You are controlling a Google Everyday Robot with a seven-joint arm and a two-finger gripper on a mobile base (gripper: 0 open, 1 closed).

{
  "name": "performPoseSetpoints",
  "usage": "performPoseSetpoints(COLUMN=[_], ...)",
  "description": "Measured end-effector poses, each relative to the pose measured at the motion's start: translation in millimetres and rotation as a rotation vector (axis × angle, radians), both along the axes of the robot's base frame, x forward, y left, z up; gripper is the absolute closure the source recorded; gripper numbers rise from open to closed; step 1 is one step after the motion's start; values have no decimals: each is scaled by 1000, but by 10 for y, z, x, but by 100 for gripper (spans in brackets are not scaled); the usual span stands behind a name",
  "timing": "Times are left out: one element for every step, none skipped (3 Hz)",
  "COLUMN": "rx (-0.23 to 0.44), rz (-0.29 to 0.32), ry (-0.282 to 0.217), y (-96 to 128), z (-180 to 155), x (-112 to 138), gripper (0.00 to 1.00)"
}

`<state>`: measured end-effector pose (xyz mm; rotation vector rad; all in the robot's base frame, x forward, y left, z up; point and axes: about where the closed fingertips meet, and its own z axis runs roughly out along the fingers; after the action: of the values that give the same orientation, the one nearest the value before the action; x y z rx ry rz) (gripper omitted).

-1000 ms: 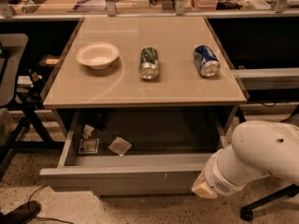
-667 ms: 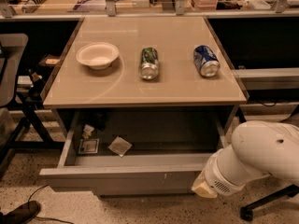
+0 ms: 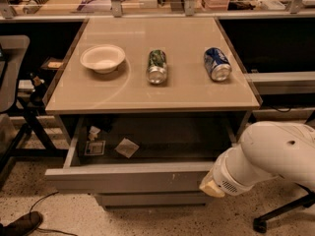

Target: Close top drawer

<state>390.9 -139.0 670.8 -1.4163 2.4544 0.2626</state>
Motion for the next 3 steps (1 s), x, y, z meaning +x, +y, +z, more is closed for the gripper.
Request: performPoseSetpoints(rx=[3, 3, -3], rz=[-4, -4, -16], ry=[-54, -54, -62], y=[70, 70, 94], z=[65, 65, -3], x=[335, 336, 380], gripper=[100, 100, 100])
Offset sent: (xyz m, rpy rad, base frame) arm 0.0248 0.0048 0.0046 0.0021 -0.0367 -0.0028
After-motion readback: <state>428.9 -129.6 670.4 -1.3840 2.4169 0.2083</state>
